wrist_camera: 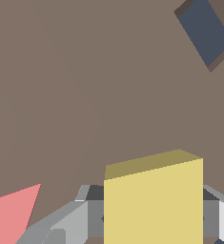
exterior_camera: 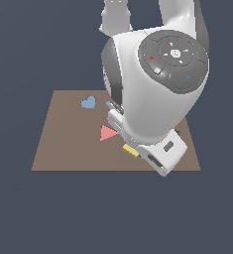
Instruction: Insert a designated object into the corresponding slot on a board.
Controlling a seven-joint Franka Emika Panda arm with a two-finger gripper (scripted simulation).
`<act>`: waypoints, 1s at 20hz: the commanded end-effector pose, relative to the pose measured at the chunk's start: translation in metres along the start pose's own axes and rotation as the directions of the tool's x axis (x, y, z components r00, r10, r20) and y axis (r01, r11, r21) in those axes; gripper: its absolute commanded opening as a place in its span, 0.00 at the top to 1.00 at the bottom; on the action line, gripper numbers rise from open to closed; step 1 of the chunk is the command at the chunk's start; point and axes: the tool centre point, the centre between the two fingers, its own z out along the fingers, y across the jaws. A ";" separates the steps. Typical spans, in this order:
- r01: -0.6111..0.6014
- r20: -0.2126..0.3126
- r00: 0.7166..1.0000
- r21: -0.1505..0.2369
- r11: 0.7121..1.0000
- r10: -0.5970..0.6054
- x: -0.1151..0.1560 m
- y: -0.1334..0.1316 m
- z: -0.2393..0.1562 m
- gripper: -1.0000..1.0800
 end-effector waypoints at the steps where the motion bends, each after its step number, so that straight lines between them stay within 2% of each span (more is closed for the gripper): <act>1: 0.096 0.000 0.995 0.000 0.995 -0.096 0.018 0.015 -0.001 1.00; 5: 0.242 0.000 0.970 0.000 0.970 -0.242 0.049 0.034 -0.002 1.00; 11: 0.418 0.000 0.909 0.000 0.909 -0.418 0.092 0.050 -0.002 1.00; 16: 0.498 0.000 0.867 0.000 0.867 -0.498 0.114 0.054 -0.003 1.00; 20: 0.518 0.000 0.855 0.000 0.855 -0.518 0.120 0.055 -0.003 1.00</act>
